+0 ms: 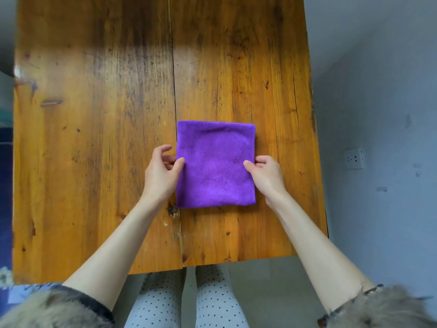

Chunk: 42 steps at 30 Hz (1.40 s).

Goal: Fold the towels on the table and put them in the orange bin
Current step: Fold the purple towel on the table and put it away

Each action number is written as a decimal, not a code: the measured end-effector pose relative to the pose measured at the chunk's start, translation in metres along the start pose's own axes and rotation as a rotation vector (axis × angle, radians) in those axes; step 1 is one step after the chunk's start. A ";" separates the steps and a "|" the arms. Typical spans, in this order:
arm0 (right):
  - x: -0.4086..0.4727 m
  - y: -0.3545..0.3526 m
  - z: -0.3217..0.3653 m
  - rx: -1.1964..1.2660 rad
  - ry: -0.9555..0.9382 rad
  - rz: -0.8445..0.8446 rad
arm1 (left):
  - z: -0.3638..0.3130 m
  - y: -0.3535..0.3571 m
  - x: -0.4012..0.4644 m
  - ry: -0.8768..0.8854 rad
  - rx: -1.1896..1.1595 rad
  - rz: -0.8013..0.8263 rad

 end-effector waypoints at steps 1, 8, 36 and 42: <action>0.002 0.001 0.001 0.048 0.037 0.024 | -0.001 0.000 0.002 -0.023 -0.016 0.032; 0.009 -0.001 0.013 0.080 0.154 0.119 | -0.003 0.000 0.008 -0.090 -0.065 0.152; 0.002 -0.034 0.045 0.142 0.015 0.556 | -0.016 -0.031 -0.028 -0.247 -0.467 0.314; -0.053 -0.006 0.097 0.079 -0.130 0.657 | -0.011 -0.103 -0.074 -0.186 -0.552 0.128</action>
Point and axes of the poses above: each hand's wrist, its own x-axis towards the middle knuckle, its own y-axis out of the palm, z = x × y, the point moved 1 cm from there along x, towards the middle knuckle, and after that the axes turned 3 degrees about x, right-handed, at the moved point
